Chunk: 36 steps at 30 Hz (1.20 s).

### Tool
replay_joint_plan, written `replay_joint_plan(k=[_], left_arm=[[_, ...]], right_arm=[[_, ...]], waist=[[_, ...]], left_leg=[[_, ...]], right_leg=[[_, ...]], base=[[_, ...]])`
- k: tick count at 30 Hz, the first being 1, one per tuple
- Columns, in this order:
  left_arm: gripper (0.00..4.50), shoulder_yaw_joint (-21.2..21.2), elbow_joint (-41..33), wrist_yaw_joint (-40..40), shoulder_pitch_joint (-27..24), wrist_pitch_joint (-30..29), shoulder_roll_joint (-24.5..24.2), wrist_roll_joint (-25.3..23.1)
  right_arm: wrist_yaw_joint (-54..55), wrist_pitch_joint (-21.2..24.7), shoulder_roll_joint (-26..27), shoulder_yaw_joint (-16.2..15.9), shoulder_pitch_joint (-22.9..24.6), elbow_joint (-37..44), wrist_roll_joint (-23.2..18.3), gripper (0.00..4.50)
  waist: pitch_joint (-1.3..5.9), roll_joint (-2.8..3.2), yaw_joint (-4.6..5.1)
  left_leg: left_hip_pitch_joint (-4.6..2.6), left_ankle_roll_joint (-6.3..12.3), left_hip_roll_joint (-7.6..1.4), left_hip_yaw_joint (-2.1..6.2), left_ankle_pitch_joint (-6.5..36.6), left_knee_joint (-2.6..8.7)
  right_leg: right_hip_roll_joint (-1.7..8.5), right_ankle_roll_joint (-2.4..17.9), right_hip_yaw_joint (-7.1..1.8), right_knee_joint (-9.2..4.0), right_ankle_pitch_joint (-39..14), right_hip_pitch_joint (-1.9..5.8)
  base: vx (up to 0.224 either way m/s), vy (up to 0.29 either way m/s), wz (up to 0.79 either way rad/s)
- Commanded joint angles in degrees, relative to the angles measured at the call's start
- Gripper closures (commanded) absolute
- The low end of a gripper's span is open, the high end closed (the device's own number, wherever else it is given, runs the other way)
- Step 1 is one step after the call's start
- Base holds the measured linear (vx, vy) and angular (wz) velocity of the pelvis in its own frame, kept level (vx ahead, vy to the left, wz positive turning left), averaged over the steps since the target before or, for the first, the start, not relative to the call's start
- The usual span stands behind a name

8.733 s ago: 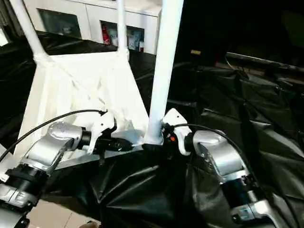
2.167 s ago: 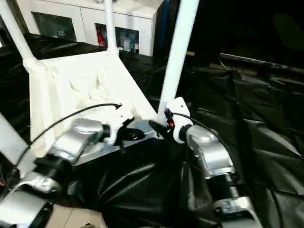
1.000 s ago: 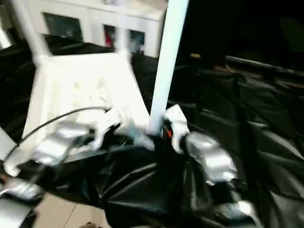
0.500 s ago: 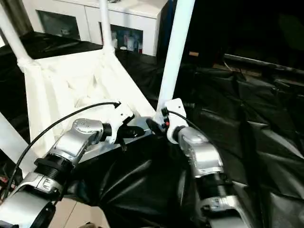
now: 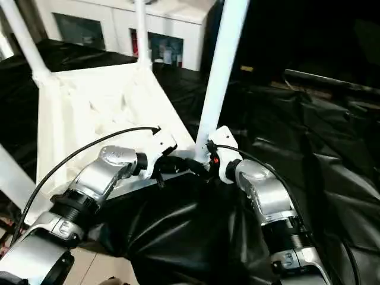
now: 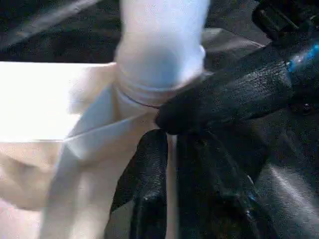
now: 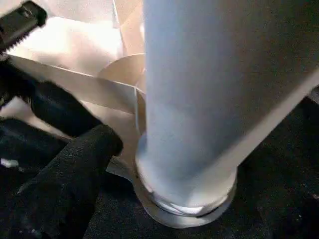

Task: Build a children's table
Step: Rotate leg to tighten

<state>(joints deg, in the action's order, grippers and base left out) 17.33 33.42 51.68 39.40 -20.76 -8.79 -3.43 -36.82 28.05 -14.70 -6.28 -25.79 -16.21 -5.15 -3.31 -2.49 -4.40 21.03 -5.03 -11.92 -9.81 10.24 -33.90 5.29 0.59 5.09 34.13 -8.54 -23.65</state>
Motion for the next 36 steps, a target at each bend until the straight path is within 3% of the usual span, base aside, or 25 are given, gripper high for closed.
replay_joint_plan(k=[1, 6, 16, 25, 29, 36], left_arm=[[3.98, 0.4, -1.7, 0.7, 0.2, -0.7, -0.3, 0.0], [4.37, 1.7, -3.6, 1.8, -0.4, -2.4, -2.7, -0.8], [4.37, 3.0, -8.2, 4.0, -3.0, -4.1, -6.1, -0.8], [4.37, 3.5, -10.5, 4.8, -4.5, -4.9, -7.4, -0.7], [3.88, 2.3, -11.6, 5.1, -5.1, -5.1, -7.9, 0.6], [3.88, 3.8, -12.1, 6.5, -5.7, -5.4, -9.7, -0.1]], right_arm=[[-0.4, -0.6, -0.3, 0.4, -0.6, 0.7, -0.8, 0.21], [-0.8, -0.9, -0.7, 0.2, -0.5, 0.5, -0.9, 0.21], [-1.4, -1.4, -1.1, 0.2, -0.8, -0.3, -0.7, 0.21], [-2.0, -1.9, -1.7, -0.4, -0.6, -0.1, -0.4, 0.21], [-2.1, -2.0, -1.8, -0.5, -0.5, -0.1, -0.3, 0.21], [-2.4, -2.1, -1.7, -0.9, -0.6, -0.1, -0.4, 0.21]], waist=[[4.25, 0.46, 0.01], [4.27, 0.40, 0.06], [4.13, 0.37, 0.56], [4.22, 0.40, 0.81], [4.19, 0.35, 0.91], [4.00, 0.37, 0.86]], left_leg=[[-0.50, 1.12, -1.10, -0.05, 11.2, 3.97], [-0.51, 1.10, -1.10, -0.04, 11.2, 4.01], [-0.48, 0.67, -1.10, -0.02, 12.0, 4.10], [-0.39, 0.94, -1.13, -0.02, 11.1, 4.05], [-0.38, 0.95, -1.14, -0.02, 11.2, 4.08], [-0.55, 0.38, -1.13, -0.01, 13.0, 4.20]], right_leg=[[2.86, 10.7, -2.65, -3.86, -14.2, 3.46], [2.76, 10.9, -2.63, -3.70, -13.2, 3.46], [2.81, 10.6, -2.62, -3.83, -15.3, 3.35], [2.77, 11.0, -2.64, -3.59, -13.7, 3.45], [2.77, 11.3, -2.64, -3.53, -13.5, 3.44], [2.78, 10.0, -2.66, -3.91, -17.1, 3.22]], base=[[0.000, 0.000, 0.00], [0.000, 0.000, 0.00], [0.000, 0.000, 0.00], [0.000, 0.000, 0.00], [0.000, 0.000, 0.00], [0.000, 0.000, 0.00]])
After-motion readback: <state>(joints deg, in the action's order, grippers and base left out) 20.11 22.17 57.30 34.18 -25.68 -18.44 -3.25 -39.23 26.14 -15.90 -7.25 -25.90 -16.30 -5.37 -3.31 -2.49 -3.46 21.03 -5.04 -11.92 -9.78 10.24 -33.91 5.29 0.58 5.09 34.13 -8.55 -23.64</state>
